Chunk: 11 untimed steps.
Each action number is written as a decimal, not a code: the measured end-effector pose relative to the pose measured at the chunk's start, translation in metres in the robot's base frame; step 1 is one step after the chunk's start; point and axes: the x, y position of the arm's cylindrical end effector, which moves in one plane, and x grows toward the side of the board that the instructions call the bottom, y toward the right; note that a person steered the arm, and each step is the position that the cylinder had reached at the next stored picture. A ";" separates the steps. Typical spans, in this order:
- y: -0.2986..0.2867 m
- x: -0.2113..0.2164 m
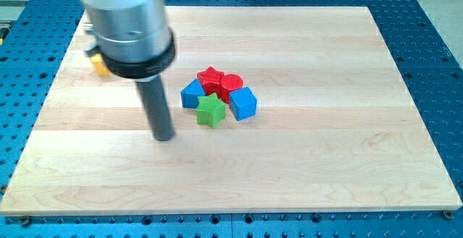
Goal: Move the yellow hexagon into the group of blocks
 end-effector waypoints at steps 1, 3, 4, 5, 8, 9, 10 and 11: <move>0.042 -0.023; -0.143 -0.047; -0.198 -0.108; -0.173 -0.140; -0.009 -0.129; -0.114 -0.114; -0.175 -0.158; -0.184 -0.226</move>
